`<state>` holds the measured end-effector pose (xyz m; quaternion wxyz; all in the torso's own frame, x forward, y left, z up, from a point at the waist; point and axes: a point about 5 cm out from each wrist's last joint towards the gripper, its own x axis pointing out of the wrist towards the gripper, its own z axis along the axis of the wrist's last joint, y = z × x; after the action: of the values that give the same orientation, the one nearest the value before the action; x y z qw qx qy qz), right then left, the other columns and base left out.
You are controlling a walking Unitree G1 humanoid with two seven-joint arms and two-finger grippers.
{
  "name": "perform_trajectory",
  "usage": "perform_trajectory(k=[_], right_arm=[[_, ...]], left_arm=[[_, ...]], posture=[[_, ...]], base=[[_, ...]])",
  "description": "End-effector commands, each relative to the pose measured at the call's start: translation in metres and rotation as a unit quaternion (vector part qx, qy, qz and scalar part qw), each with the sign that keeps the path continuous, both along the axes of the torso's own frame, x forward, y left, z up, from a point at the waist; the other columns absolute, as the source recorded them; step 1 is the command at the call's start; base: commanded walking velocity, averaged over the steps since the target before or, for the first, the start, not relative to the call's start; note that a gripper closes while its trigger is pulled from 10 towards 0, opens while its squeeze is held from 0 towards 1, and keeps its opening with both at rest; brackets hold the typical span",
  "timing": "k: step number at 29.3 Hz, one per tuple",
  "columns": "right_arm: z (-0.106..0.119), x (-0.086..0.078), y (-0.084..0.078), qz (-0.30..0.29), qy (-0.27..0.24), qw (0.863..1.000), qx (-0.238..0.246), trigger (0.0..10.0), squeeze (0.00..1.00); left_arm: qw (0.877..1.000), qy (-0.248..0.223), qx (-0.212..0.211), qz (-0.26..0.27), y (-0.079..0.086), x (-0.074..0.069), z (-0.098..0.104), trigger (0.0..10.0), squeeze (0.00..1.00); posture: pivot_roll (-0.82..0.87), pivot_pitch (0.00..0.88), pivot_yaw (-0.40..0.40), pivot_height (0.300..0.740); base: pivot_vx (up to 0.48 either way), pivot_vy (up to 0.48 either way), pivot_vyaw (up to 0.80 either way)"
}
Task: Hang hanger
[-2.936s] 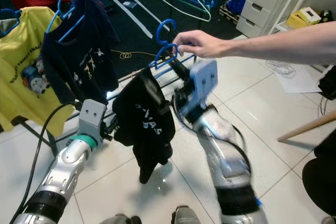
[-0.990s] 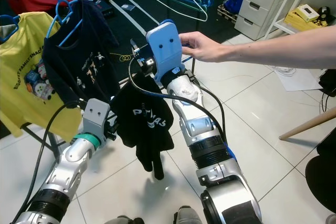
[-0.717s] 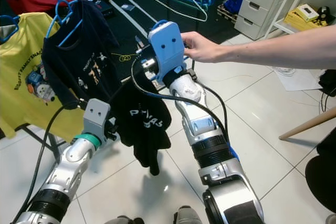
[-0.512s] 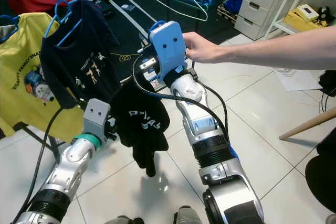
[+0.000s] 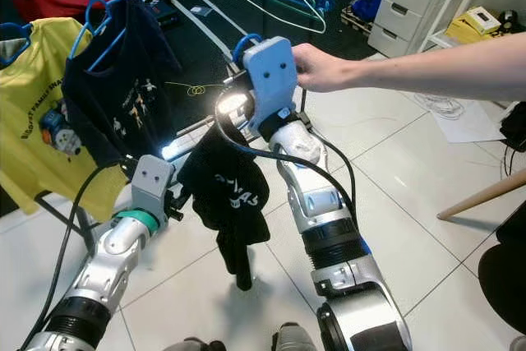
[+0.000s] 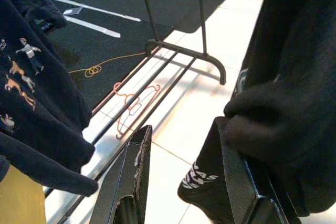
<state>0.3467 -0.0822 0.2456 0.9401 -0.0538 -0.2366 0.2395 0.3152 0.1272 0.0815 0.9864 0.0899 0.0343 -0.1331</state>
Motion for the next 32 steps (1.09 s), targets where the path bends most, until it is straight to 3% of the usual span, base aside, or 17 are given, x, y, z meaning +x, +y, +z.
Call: perform_trajectory(k=[1,2,4,15,19,26,29,31,32], right_arm=[[0.004,-0.004,-0.004,0.001,-0.009,1.000,0.015,0.0,0.00],[0.004,-0.004,-0.004,0.001,-0.009,1.000,0.015,0.0,0.00],[0.004,-0.008,-0.013,-0.005,-0.011,0.999,0.033,10.0,0.00],[0.002,-0.014,-0.028,-0.026,-0.012,0.998,0.053,10.0,0.00],[-0.018,-0.010,-0.050,-0.065,0.028,0.995,0.067,10.0,0.00],[-0.023,-0.009,-0.057,-0.078,0.036,0.994,0.061,10.0,0.00],[-0.020,-0.008,-0.068,-0.097,0.032,0.993,0.063,10.0,0.00],[-0.015,-0.007,-0.081,-0.121,0.024,0.990,0.074,10.0,0.00],[-0.015,-0.007,-0.081,-0.121,0.024,0.990,0.074,10.0,0.00]], left_arm=[[1.000,0.016,0.005,0.002,0.002,-0.004,-0.007,10.0,0.00],[1.000,0.016,0.005,0.002,0.002,-0.004,-0.007,10.0,0.00],[1.000,0.008,0.001,0.001,0.004,-0.003,-0.001,10.0,0.00],[1.000,-0.024,-0.005,-0.017,0.004,0.001,0.020,10.0,0.00],[0.998,-0.034,0.004,-0.046,-0.004,-0.002,0.027,10.0,0.00],[0.996,-0.035,0.013,-0.075,-0.006,-0.006,0.031,10.0,0.00],[0.992,-0.047,0.022,-0.111,0.004,-0.008,0.048,10.0,0.00],[0.984,-0.056,0.065,-0.158,0.023,-0.009,0.066,10.0,0.00],[0.984,-0.056,0.065,-0.158,0.023,-0.009,0.066,10.0,0.00]], posture=[[-0.15,0.036,0.122,0.740],[-0.15,0.036,0.122,0.740],[-0.15,0.040,0.125,0.740],[-0.14,0.041,0.129,0.740],[-0.14,0.042,0.124,0.740],[-0.13,0.047,0.118,0.740],[-0.12,0.049,0.114,0.740],[-0.11,0.052,0.122,0.740],[-0.11,0.052,0.122,0.740]], base=[[0.000,0.000,0.00],[0.000,0.000,0.00],[0.000,0.000,0.00],[0.000,0.000,0.00],[0.000,0.000,0.00],[0.000,0.000,0.00],[0.000,0.000,0.00],[0.000,0.000,0.00],[0.000,0.000,0.00]])
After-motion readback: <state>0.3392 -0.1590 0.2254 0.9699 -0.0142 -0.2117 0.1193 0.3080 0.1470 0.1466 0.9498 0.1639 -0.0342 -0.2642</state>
